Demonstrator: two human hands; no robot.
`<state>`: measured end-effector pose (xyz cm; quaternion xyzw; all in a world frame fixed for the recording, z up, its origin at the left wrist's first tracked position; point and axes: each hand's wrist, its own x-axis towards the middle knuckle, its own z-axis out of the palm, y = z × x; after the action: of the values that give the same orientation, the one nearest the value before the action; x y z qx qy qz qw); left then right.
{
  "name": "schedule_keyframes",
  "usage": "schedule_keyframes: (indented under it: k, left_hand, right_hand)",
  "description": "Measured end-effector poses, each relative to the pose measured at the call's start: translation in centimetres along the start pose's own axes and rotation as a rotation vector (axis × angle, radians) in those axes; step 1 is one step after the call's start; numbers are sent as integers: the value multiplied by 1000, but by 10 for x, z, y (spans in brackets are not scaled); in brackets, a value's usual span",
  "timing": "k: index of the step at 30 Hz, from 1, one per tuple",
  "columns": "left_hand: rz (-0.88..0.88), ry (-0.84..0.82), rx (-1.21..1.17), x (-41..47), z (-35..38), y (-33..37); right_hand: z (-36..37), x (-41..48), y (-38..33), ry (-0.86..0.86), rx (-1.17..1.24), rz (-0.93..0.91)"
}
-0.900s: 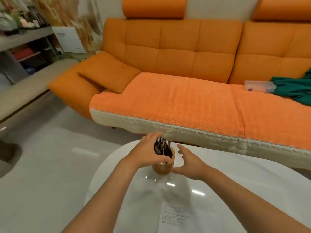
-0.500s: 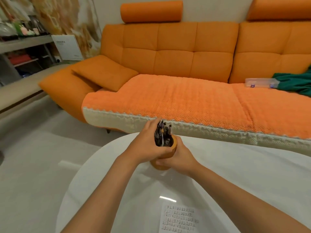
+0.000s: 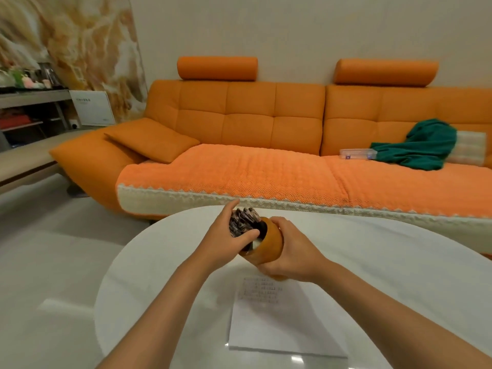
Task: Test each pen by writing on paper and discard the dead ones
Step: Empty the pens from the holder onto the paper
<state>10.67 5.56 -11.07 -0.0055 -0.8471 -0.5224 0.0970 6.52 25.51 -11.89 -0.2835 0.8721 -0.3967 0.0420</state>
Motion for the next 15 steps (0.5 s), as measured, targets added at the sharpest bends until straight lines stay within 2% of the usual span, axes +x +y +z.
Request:
schedule_keyframes:
  k: [3,8,11,15]
  left_hand:
    - [-3,-35,2,-25,18,1]
    - [-24,-124,23,-48,37,-6]
    - [-26,-169,78,-56,46,-14]
    - [28,-139,212,-61,53,-21]
  right_hand:
    - [-7,-36,-2,-17,-110,25]
    - [-19,-70,4,-24,-469,24]
    - [-21,-79,9,-34,-691,-26]
    - [-17,-82,17,25,-841,-123]
